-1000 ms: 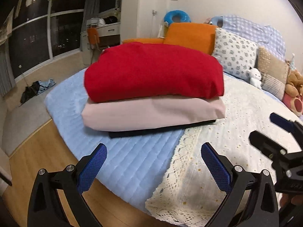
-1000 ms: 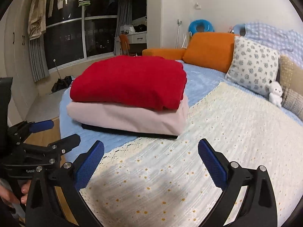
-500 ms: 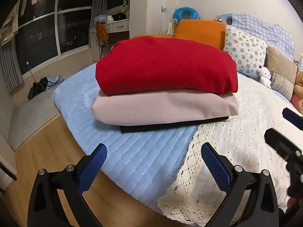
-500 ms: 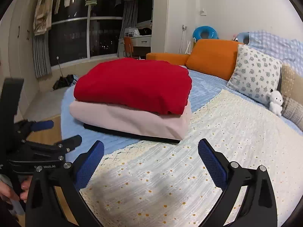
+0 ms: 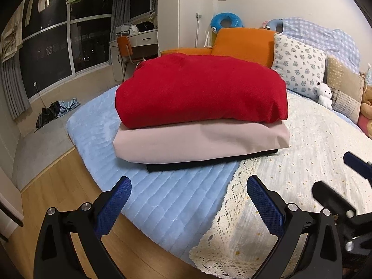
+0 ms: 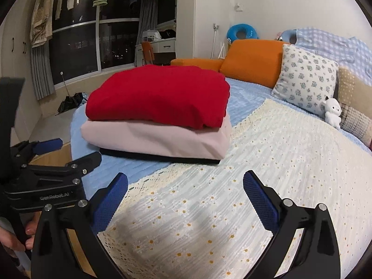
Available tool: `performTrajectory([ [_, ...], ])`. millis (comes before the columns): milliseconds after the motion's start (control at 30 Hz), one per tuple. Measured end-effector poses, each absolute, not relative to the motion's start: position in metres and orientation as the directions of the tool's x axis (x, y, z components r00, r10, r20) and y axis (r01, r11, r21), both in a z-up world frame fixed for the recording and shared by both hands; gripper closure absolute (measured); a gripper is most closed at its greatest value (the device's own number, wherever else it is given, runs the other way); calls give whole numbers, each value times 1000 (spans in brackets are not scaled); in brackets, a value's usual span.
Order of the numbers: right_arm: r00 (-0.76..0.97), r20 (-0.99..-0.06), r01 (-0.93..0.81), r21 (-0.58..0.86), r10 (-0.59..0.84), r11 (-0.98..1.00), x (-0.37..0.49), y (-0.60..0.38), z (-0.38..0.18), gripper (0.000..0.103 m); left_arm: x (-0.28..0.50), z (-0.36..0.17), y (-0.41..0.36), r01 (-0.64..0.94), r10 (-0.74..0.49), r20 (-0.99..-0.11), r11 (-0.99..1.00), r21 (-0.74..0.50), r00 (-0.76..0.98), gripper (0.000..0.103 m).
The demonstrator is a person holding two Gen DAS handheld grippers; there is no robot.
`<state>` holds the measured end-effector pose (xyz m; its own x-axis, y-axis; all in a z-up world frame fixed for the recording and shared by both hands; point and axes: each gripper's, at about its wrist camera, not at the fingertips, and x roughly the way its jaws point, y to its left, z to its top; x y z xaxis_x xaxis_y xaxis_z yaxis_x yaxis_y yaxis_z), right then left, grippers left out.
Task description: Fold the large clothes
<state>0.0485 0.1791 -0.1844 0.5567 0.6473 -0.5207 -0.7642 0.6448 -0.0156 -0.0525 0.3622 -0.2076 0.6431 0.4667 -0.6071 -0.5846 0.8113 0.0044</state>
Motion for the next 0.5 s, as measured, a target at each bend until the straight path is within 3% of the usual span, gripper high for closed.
performTrajectory([
  [500,595,-506,-729,-12,625,684,46,173,-197,5,-60,-207,354,-576,463,-592,817,-3,660,2],
])
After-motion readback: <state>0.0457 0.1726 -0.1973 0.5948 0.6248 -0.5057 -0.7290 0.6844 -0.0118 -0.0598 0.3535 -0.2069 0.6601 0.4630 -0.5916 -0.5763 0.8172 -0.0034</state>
